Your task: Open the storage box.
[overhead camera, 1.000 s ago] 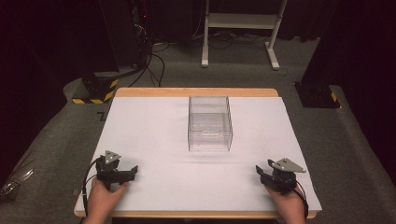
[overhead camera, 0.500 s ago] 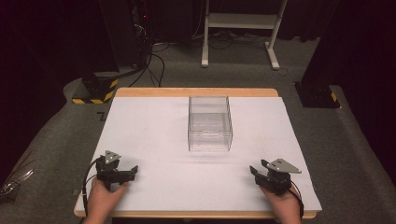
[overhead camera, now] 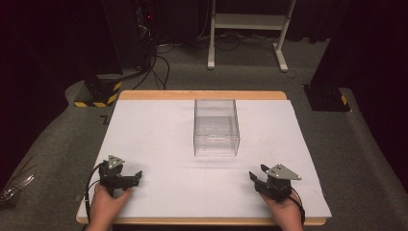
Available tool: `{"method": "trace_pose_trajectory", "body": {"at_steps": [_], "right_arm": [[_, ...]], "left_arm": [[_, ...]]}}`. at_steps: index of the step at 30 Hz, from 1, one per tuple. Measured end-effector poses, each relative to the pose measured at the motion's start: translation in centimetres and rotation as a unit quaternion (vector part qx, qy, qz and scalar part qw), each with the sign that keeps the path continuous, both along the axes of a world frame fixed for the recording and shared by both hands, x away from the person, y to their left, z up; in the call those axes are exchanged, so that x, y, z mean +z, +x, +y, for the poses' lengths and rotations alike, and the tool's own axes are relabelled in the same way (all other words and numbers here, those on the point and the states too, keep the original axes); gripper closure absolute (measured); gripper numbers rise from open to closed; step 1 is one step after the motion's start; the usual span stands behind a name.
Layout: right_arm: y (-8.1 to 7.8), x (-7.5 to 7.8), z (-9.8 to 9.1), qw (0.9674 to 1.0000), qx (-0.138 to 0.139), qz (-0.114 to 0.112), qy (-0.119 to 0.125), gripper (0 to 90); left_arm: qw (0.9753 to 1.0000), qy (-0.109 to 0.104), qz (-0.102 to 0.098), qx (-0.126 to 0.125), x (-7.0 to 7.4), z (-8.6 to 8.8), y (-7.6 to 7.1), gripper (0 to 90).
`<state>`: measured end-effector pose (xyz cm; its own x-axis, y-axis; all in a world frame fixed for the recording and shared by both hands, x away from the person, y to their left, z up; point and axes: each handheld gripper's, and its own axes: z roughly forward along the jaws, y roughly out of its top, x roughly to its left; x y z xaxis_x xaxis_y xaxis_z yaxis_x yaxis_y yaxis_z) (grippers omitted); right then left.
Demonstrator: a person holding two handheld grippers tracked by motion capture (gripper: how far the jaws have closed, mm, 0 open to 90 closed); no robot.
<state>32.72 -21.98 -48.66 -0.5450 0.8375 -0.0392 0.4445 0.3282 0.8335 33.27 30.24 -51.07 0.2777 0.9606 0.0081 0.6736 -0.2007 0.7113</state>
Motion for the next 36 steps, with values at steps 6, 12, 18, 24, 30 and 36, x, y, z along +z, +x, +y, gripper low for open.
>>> {"method": "trace_pose_trajectory", "body": {"at_steps": [6, 12, 18, 24, 30, 36], "right_arm": [[-0.3, 0.4, 1.3, 0.9999, 0.014, -0.005, 0.005, 48.2], [-0.4, 1.0, 2.1, 0.9994, 0.021, -0.013, 0.026, 47.8], [-0.1, 1.8, 3.3, 0.999, 0.027, -0.017, 0.033, 47.2], [0.3, 2.4, 4.8, 0.9989, 0.034, -0.019, 0.028, 45.4], [1.4, 2.7, 6.2, 0.9987, 0.037, -0.016, 0.031, 45.7], [2.7, 2.7, 6.7, 0.9982, 0.038, 0.006, 0.046, 48.9]], "left_arm": [[1.0, 0.0, 0.0, 0.0, 0.0, 0.0, 0.0, 0.9], [1.0, 0.0, 0.0, 0.0, 0.0, 0.0, 0.0, 0.9], [1.0, 0.0, 0.0, 0.0, 0.0, 0.0, 0.0, 0.9], [1.0, 0.0, 0.0, 0.0, 0.0, 0.0, 0.0, 0.9], [1.0, 0.0, 0.0, 0.0, 0.0, 0.0, 0.0, 0.9], [1.0, 0.0, 0.0, 0.0, 0.0, 0.0, 0.0, 0.9]]}}
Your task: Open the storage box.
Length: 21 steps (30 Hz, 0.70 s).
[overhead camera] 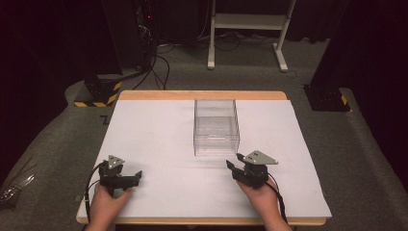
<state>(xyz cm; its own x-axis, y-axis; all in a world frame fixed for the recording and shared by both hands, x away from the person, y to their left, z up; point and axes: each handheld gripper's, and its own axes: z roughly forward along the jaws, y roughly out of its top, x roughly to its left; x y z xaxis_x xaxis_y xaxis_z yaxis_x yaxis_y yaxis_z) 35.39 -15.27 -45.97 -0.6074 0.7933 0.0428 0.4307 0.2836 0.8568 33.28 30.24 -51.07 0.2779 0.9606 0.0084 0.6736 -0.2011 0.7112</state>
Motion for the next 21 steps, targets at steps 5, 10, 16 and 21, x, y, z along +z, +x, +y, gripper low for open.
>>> {"method": "trace_pose_trajectory", "body": {"at_steps": [5, 10, 16, 21], "right_arm": [[0.9, 0.1, 0.4, 1.0, -0.004, -0.002, 0.002, 46.8], [1.7, 0.2, 0.9, 0.9999, 0.011, -0.002, 0.008, 42.7], [2.8, 0.1, 1.5, 0.9997, 0.016, 0.003, 0.02, 44.0], [3.4, 0.0, 1.6, 0.9995, 0.015, 0.005, 0.027, 45.9]], "left_arm": [[1.0, 0.0, 0.0, 0.0, 0.0, 0.0, 0.0, 0.9], [1.0, 0.0, 0.0, 0.0, 0.0, 0.0, 0.0, 0.9], [1.0, 0.0, 0.0, 0.0, 0.0, 0.0, 0.0, 0.9], [1.0, 0.001, 0.0, 0.0, 0.0, 0.0, 0.0, 0.9]]}}
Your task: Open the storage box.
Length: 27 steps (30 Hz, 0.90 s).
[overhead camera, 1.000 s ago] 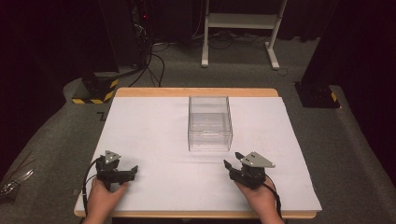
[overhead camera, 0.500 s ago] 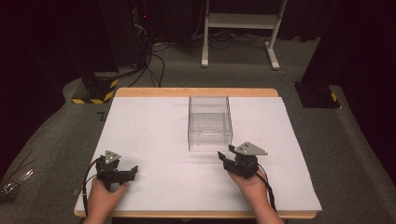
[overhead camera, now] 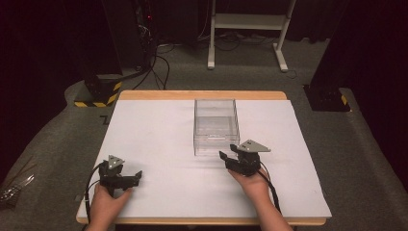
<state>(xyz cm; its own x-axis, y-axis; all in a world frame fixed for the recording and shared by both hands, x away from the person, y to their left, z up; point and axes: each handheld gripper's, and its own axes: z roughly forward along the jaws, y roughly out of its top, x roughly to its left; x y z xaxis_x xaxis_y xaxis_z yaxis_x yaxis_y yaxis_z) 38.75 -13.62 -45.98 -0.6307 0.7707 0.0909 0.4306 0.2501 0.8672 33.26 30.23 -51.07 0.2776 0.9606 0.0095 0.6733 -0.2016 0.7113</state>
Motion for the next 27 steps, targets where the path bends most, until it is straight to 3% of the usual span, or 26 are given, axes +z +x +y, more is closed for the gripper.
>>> {"method": "trace_pose_trajectory", "body": {"at_steps": [14, 27], "right_arm": [[1.8, 0.1, 0.5, 0.9997, 0.009, -0.01, 0.018, 47.3], [3.0, -0.4, 0.4, 0.9983, 0.034, -0.007, 0.046, 58.8]], "left_arm": [[1.0, 0.0, 0.0, 0.0, 0.0, 0.0, 0.0, 0.9], [1.0, 0.0, 0.0, 0.001, 0.0, 0.0, 0.0, 0.9]]}}
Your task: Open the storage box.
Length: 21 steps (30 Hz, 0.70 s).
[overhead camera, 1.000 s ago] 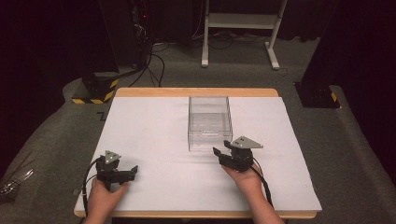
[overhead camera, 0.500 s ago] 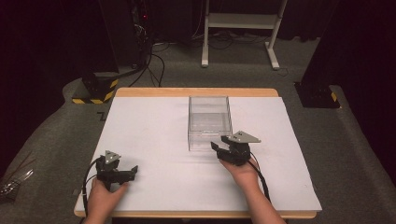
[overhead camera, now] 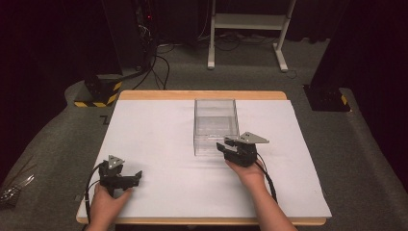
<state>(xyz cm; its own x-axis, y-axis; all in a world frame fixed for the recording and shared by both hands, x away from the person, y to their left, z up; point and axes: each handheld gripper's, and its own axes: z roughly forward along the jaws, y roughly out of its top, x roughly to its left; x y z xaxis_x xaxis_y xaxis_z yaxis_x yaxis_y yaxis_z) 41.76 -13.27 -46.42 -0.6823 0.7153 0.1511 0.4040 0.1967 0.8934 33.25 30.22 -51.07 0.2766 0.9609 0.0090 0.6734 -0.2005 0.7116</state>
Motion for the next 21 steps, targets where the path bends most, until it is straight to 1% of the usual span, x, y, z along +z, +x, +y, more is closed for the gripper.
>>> {"method": "trace_pose_trajectory", "body": {"at_steps": [2, 4, 5, 7, 11, 15, 16, 18, 21], "right_arm": [[0.0, 0.0, 0.0, 1.0, 0.007, 0.001, 0.003, 64.7], [-0.1, 0.0, 0.1, 1.0, 0.006, 0.001, 0.0, 68.9], [-0.1, 0.0, 0.0, 1.0, 0.005, 0.002, -0.001, 72.5], [0.0, 0.0, -0.3, 0.9999, 0.013, 0.004, 0.003, 74.6], [-0.2, 0.1, -0.4, 0.9998, 0.019, 0.0, -0.004, 75.4], [-0.4, 0.1, -0.5, 0.9997, 0.024, 0.0, -0.005, 76.3], [-0.6, 0.1, -0.5, 0.9994, 0.034, 0.0, -0.001, 77.4], [-1.0, 0.1, -0.2, 0.9994, 0.031, -0.007, -0.01, 77.4], [-1.3, 0.1, -0.4, 0.9993, 0.036, -0.006, -0.008, 77.6]], "left_arm": [[1.0, 0.0, 0.0, 0.0, 0.0, 0.0, 0.0, 0.9], [1.0, 0.0, 0.0, 0.0, 0.0, 0.0, 0.0, 0.9], [1.0, 0.0, 0.0, 0.0, 0.0, 0.0, 0.0, 0.9], [1.0, 0.0, 0.0, 0.0, 0.0, 0.0, 0.0, 0.9], [1.0, 0.0, 0.0, 0.0, 0.0, 0.0, 0.0, 0.9], [1.0, -0.001, 0.0, 0.001, 0.0, 0.0, 0.0, 0.9], [1.0, 0.0, 0.0, 0.0, 0.0, 0.0, 0.0, 0.9], [1.0, 0.0, 0.0, 0.0, 0.0, 0.0, 0.0, 0.9], [1.0, -0.001, 0.0, 0.001, 0.0, 0.0, 0.0, 0.9]]}}
